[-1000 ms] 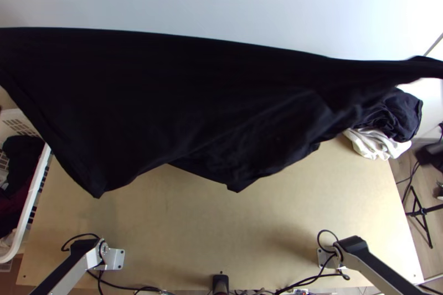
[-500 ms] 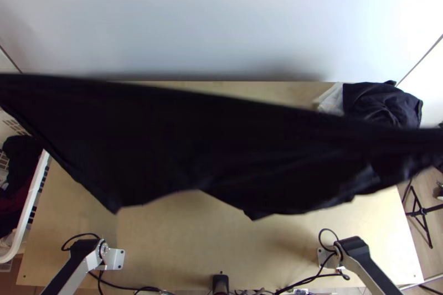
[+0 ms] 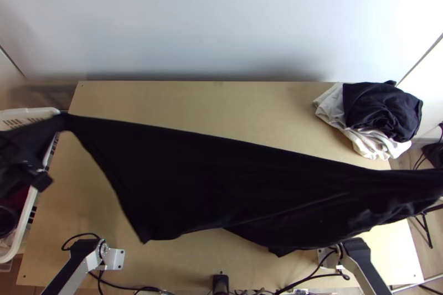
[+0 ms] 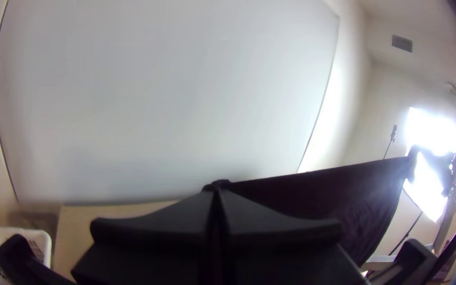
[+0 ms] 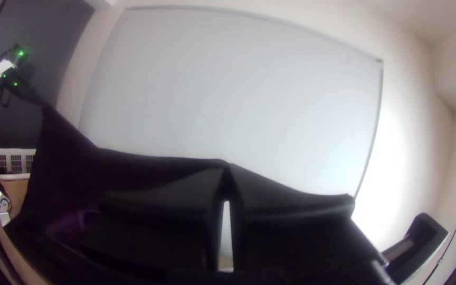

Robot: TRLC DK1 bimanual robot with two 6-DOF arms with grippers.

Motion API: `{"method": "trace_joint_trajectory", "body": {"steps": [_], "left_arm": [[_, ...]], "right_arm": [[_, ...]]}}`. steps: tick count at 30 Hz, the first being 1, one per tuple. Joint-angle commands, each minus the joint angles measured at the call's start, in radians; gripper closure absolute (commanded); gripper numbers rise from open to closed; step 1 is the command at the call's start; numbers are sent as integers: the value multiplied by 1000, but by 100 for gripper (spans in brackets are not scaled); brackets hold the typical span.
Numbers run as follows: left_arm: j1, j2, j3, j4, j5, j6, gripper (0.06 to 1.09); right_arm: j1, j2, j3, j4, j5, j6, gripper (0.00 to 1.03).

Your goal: Fold the t-shirt

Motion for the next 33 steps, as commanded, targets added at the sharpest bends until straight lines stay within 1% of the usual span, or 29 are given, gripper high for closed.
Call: {"method": "trace_joint_trajectory", "body": {"steps": [1,3,7,14,18,20,24,29,33], "left_arm": [[-26,-32,-210,-2,35,-19,105],[-26,-43,-285,38,35,-20,105],[-23,-63,-417,136,17,-42,105],[-19,-75,-562,268,-16,-66,105],[-9,-54,-605,339,-34,-71,105],[-3,-32,-624,374,-46,-69,105],[35,32,-654,452,-45,-68,105],[35,149,-663,546,-48,-71,105],[21,258,-660,621,-72,-77,105]], "right_arm": [[-45,32,-91,-16,-50,47,100],[-45,53,-133,-8,-56,61,100],[-37,89,-228,27,-56,59,100],[9,182,-357,86,-55,58,100],[21,247,-433,135,-55,58,100],[46,283,-458,153,-55,72,100],[81,349,-513,208,-46,66,100],[82,464,-522,282,-44,33,100],[81,583,-510,360,-44,23,100]]}}
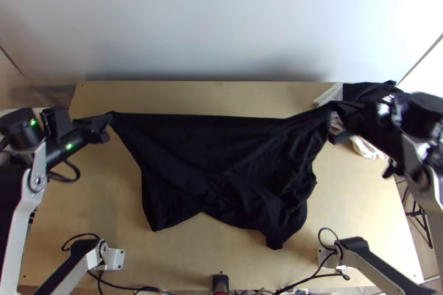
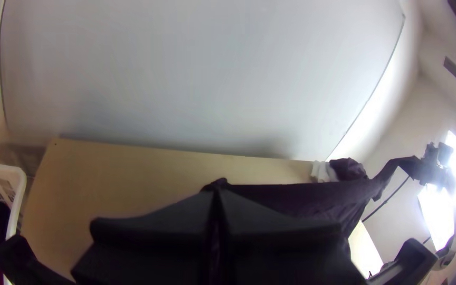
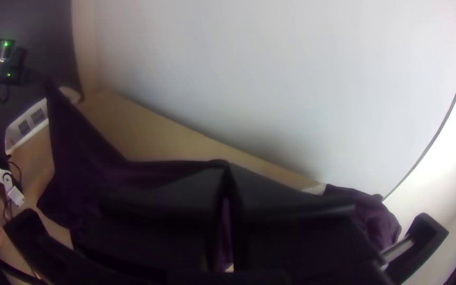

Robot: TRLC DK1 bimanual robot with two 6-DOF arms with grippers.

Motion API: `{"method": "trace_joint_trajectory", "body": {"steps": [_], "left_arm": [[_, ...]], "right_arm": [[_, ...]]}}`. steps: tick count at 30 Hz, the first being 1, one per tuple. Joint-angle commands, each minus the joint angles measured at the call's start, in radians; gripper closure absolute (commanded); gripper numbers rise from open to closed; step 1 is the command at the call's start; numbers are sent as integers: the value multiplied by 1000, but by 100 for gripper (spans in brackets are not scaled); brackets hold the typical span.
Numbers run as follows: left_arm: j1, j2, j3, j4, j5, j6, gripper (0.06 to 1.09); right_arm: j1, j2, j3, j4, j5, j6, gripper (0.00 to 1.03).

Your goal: Fold the t-shirt

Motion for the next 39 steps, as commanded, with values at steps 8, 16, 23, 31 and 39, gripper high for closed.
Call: {"method": "trace_joint_trajectory", "body": {"steps": [8,16,23,31,39], "left_arm": [[-8,358,-7,245,-56,-6,105],[-10,543,-10,370,-117,19,105],[-17,704,25,458,-170,42,105],[-36,857,121,513,-209,45,105],[-48,1018,246,542,-246,57,105]], "right_arm": [[2,428,58,242,1,-24,100],[-19,707,181,306,1,-35,100],[-28,922,354,296,3,-27,100],[-24,1110,544,285,49,7,100],[2,1222,630,285,106,24,100]]}}
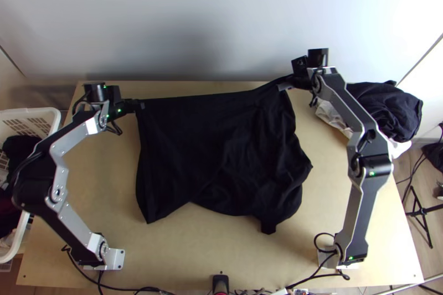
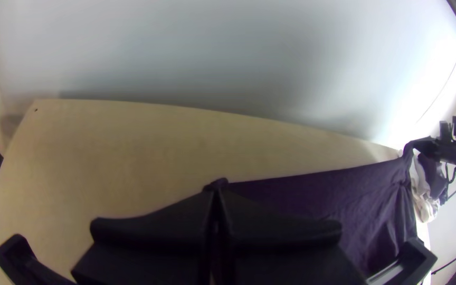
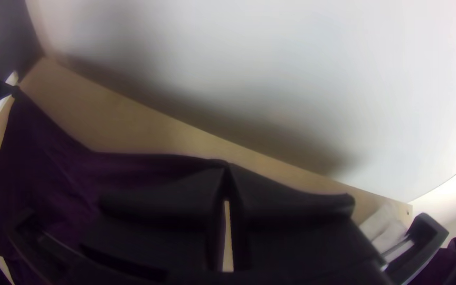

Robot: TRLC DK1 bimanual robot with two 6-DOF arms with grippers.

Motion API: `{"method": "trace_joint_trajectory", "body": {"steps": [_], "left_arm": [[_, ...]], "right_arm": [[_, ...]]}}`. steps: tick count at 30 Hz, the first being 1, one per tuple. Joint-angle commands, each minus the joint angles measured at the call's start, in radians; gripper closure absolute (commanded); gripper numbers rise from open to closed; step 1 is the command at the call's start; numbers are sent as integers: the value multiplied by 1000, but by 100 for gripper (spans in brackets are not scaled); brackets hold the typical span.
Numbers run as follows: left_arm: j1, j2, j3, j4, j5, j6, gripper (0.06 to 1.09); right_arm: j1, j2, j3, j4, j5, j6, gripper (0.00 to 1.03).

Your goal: Fold the t-shirt

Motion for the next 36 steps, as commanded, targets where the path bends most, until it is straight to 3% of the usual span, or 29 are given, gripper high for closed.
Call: {"method": "trace_joint_trajectory", "body": {"steps": [1,12,13,15,16,18,21,23,26,33,36], "left_arm": [[-11,149,107,28,-31,9,105],[-29,290,244,28,-79,0,105],[-34,295,252,25,-79,-1,102],[-35,300,261,11,-79,-1,87],[-35,300,259,3,-79,-3,80],[-32,293,262,-29,-79,-12,67],[-21,269,265,-89,-77,-24,48],[-18,249,271,-126,-73,-24,44],[-15,230,290,-181,-42,-28,41],[-29,257,402,-353,-2,-66,42],[-29,270,422,-374,-4,-75,47]], "right_arm": [[19,112,87,0,42,12,100],[31,224,187,0,67,16,100],[31,227,190,0,67,19,100],[33,228,193,0,67,23,100],[34,228,194,0,67,29,94],[33,225,196,0,67,48,74],[28,204,194,-3,67,65,36],[25,185,194,-8,67,69,12],[19,147,187,-23,67,85,4],[19,26,96,-37,65,98,5],[21,-19,56,-35,65,98,5]]}}
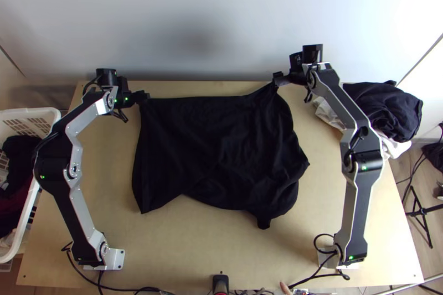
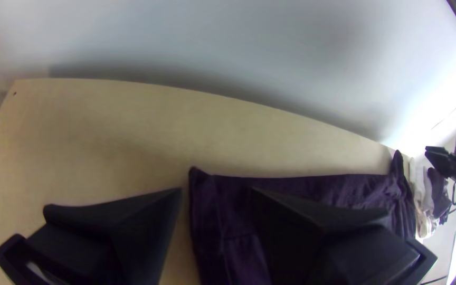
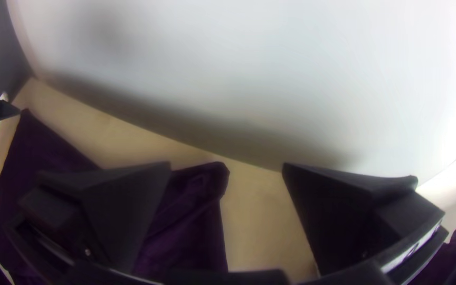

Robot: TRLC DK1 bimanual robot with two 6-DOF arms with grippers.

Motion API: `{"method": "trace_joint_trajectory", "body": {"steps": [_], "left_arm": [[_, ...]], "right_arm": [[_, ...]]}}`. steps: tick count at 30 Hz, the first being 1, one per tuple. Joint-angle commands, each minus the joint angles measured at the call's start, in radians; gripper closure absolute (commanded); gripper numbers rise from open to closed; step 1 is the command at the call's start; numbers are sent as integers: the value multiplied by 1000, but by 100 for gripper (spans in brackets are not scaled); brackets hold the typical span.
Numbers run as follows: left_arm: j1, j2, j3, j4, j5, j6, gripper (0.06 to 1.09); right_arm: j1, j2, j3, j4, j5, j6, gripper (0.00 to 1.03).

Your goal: Fold the t-shirt

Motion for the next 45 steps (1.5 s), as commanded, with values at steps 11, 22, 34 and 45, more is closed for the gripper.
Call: {"method": "trace_joint_trajectory", "body": {"steps": [11,22,34,45], "left_arm": [[-11,39,75,-168,-13,-34,47],[-11,28,75,-235,-27,-24,51],[-28,48,77,-231,-27,-32,70],[-29,51,64,-225,-25,-34,105]], "right_arm": [[4,-174,-181,-3,-1,5,5],[23,-200,-207,-3,-1,9,5],[26,-234,-259,-3,1,-2,5],[30,-165,-229,-2,-3,-5,5]]}}
